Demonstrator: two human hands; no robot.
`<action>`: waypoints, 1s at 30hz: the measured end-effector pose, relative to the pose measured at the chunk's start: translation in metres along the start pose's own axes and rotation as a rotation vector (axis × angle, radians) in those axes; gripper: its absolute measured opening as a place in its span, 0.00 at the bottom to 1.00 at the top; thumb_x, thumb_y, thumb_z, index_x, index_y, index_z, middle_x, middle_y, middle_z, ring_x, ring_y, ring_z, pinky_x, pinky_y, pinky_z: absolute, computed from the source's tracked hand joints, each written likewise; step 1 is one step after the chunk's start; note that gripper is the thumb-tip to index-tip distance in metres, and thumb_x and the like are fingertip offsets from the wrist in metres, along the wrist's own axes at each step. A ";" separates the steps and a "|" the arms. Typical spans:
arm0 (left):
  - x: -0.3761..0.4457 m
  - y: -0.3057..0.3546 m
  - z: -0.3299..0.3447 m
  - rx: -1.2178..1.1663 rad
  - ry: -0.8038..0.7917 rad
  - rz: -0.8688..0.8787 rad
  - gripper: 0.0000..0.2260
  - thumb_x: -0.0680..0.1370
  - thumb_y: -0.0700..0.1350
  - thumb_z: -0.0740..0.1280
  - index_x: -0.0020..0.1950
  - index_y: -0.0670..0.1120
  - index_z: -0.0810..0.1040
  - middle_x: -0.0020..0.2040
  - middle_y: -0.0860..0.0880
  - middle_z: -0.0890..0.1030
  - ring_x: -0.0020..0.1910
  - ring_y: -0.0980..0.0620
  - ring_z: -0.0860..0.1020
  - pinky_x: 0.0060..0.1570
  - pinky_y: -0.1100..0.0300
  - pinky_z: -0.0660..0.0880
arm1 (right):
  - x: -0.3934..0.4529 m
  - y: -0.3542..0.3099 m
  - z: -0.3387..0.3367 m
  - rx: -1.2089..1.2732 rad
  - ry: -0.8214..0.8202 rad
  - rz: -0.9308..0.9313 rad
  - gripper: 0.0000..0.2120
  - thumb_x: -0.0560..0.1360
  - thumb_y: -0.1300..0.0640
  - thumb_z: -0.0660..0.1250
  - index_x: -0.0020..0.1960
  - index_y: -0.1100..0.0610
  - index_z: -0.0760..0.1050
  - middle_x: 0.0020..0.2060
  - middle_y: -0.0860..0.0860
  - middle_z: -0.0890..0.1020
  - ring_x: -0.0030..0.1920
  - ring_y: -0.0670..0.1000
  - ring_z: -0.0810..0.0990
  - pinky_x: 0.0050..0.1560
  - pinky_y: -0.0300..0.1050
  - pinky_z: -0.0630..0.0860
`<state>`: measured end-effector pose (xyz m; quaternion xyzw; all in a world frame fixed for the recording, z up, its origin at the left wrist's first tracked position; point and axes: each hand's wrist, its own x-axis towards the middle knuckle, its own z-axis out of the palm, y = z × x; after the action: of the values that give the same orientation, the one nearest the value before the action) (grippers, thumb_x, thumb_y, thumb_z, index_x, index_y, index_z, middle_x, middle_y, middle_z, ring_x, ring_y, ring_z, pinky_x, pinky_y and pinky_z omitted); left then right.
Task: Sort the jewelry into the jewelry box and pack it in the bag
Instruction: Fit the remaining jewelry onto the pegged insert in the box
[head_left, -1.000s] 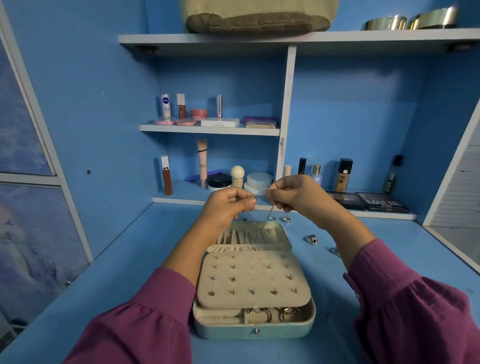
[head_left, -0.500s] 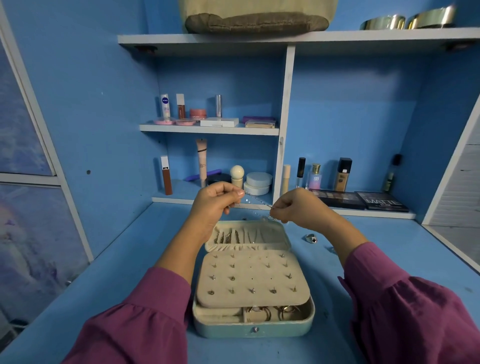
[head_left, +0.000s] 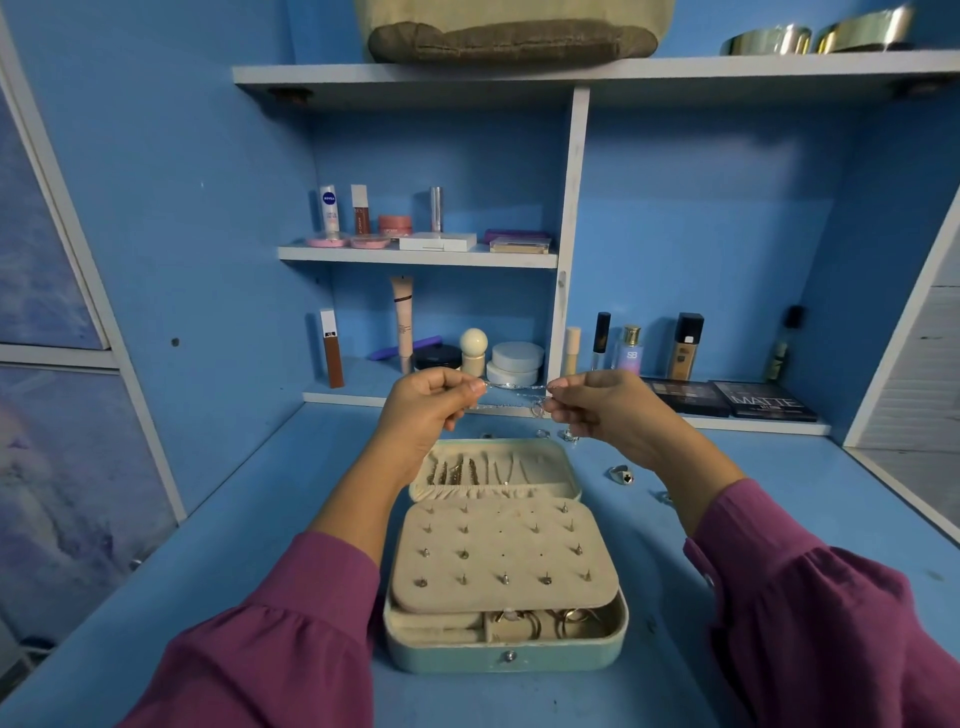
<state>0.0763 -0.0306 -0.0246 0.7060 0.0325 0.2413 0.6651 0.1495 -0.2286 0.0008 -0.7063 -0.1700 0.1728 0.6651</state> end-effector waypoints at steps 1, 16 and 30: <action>0.000 0.000 0.000 -0.004 0.001 0.002 0.02 0.75 0.39 0.70 0.42 0.45 0.82 0.30 0.53 0.78 0.31 0.57 0.71 0.31 0.65 0.69 | 0.000 0.000 -0.001 -0.012 0.014 0.003 0.04 0.76 0.63 0.67 0.49 0.64 0.77 0.38 0.55 0.84 0.34 0.47 0.81 0.35 0.36 0.77; 0.000 0.001 0.000 -0.133 0.030 0.023 0.03 0.77 0.40 0.66 0.45 0.44 0.78 0.35 0.49 0.83 0.34 0.55 0.73 0.33 0.63 0.69 | 0.002 0.003 0.003 -0.141 0.011 0.021 0.06 0.75 0.63 0.66 0.44 0.65 0.80 0.38 0.57 0.83 0.33 0.49 0.78 0.35 0.39 0.72; 0.001 -0.001 -0.003 -0.135 0.080 0.034 0.03 0.76 0.41 0.68 0.45 0.42 0.78 0.34 0.48 0.82 0.32 0.55 0.73 0.31 0.63 0.69 | 0.004 0.008 -0.004 -0.081 0.018 -0.034 0.05 0.74 0.62 0.70 0.47 0.64 0.80 0.35 0.54 0.83 0.33 0.48 0.79 0.35 0.38 0.76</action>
<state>0.0762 -0.0277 -0.0256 0.6499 0.0305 0.2821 0.7051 0.1546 -0.2305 -0.0065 -0.7311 -0.1831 0.1480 0.6404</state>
